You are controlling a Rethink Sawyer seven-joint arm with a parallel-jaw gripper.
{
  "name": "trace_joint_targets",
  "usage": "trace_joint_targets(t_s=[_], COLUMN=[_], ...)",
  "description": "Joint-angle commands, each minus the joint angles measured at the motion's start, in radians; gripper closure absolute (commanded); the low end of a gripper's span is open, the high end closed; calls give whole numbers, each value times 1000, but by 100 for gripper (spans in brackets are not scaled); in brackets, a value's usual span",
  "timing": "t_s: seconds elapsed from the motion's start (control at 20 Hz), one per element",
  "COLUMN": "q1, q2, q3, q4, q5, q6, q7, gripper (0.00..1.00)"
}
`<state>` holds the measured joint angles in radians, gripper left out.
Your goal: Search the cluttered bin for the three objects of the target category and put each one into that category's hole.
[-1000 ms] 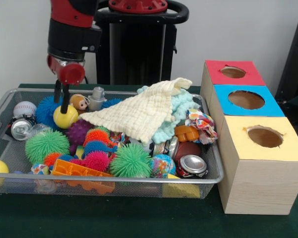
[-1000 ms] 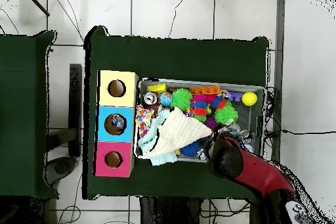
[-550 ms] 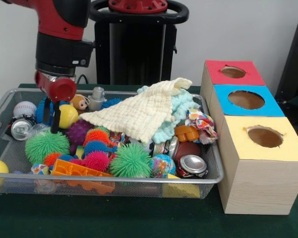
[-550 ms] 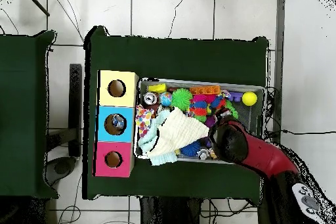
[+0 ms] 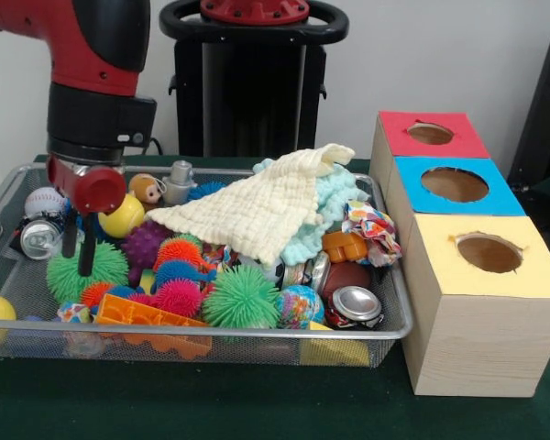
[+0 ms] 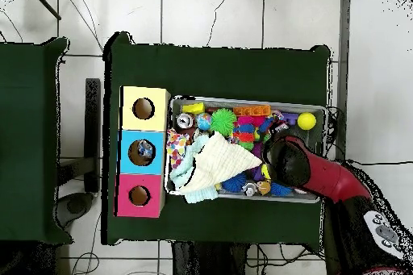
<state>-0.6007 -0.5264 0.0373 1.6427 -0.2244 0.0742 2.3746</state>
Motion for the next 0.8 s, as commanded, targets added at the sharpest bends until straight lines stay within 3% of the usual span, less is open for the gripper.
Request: trace_joint_targets(t_s=[0.05, 0.4, 0.8], q1=[-10, 5, 20], q2=[110, 152, 140], q3=[90, 65, 20], q4=[-99, -115, -77], q5=[-78, -85, -106], q6=[-59, -27, 50], q7=[-24, -12, -23], gripper=[0, 0, 0])
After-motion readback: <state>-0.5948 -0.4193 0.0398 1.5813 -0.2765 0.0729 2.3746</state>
